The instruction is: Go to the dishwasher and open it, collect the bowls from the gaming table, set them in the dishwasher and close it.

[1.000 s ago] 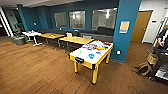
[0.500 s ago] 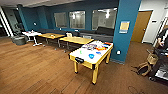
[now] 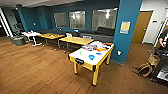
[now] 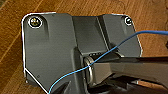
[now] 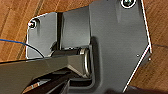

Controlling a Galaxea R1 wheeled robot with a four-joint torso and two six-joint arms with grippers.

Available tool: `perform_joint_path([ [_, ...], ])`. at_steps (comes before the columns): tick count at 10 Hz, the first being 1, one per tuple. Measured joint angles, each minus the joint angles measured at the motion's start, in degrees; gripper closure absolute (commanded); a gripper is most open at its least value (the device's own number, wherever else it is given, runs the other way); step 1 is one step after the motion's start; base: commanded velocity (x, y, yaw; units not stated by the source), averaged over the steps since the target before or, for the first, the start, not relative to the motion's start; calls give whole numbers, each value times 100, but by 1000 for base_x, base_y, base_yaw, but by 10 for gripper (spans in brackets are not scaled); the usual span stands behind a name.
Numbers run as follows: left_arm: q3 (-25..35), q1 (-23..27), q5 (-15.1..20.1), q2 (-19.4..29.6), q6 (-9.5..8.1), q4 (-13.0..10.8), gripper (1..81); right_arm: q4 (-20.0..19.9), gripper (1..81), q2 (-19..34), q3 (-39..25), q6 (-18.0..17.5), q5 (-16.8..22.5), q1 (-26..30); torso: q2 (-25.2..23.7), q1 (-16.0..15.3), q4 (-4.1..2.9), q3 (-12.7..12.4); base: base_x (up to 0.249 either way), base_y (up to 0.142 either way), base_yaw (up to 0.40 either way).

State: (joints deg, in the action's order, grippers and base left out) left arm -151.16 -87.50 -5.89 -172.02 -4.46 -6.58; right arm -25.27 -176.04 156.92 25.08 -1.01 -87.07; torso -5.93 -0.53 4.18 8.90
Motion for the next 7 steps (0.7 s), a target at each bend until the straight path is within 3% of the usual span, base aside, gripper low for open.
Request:
perform_joint_path([
  [3, 0, -32, 11, 0, -2, 5, 10, 0, 10, -1, 0, 0, 11, -26, 2, 0, 0, 0, 102, 0, 0],
  [7, 6, -12, 5, -2, 0, 6, 10, 0, 10, 27, 0, 0, 7, -20, 2, -2, 0, 0, 113, 86, 0],
])
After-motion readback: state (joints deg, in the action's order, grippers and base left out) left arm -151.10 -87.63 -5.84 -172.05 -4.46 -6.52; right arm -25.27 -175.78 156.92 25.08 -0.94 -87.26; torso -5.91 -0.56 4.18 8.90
